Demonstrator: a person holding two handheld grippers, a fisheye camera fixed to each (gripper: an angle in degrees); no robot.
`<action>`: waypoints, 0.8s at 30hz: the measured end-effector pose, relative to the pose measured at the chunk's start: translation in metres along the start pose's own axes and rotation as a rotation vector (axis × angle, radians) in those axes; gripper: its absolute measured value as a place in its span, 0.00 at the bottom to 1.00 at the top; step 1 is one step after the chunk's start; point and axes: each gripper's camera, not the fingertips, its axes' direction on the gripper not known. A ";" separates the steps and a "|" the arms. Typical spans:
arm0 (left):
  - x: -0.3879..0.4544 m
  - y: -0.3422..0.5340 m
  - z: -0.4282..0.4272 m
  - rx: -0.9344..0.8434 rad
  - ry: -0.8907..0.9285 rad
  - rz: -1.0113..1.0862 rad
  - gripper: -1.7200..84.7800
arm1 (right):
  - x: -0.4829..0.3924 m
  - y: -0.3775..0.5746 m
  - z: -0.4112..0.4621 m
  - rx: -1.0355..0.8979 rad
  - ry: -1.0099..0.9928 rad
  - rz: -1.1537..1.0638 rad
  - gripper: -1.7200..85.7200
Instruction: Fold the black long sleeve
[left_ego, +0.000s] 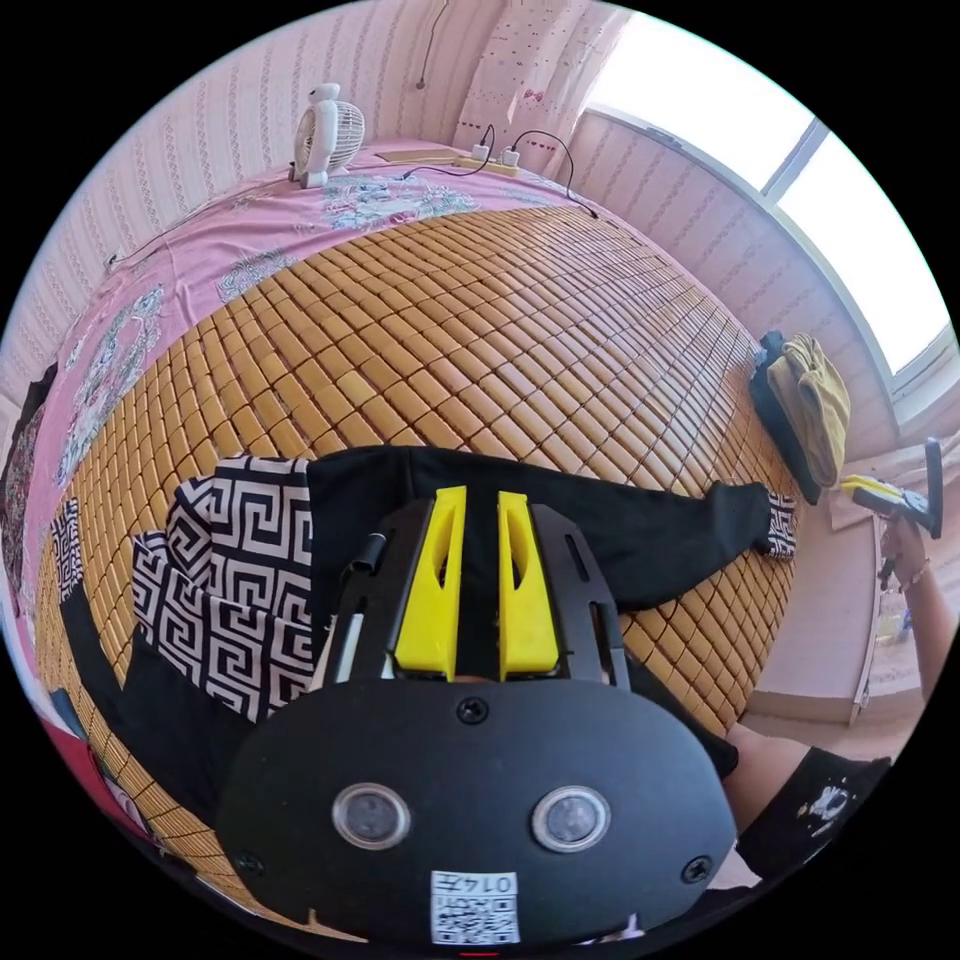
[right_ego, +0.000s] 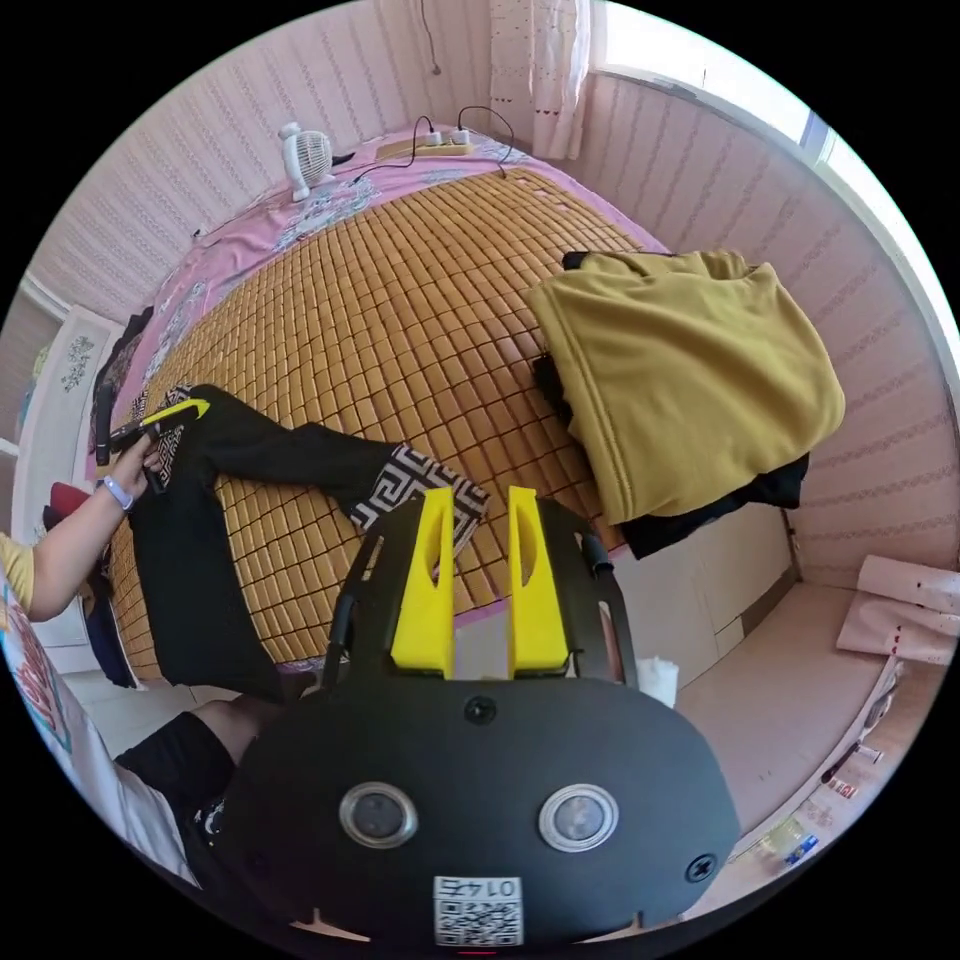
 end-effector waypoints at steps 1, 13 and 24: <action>-0.001 -0.002 0.001 0.003 -0.006 0.000 0.09 | -0.009 0.003 0.013 -0.038 -0.023 -0.012 0.12; 0.001 -0.030 0.024 -0.099 -0.037 0.009 0.01 | -0.089 0.030 0.080 -0.191 0.177 -0.177 0.03; 0.000 -0.038 0.024 -0.059 0.000 -0.022 0.01 | -0.086 0.025 0.064 -0.162 0.133 -0.052 0.10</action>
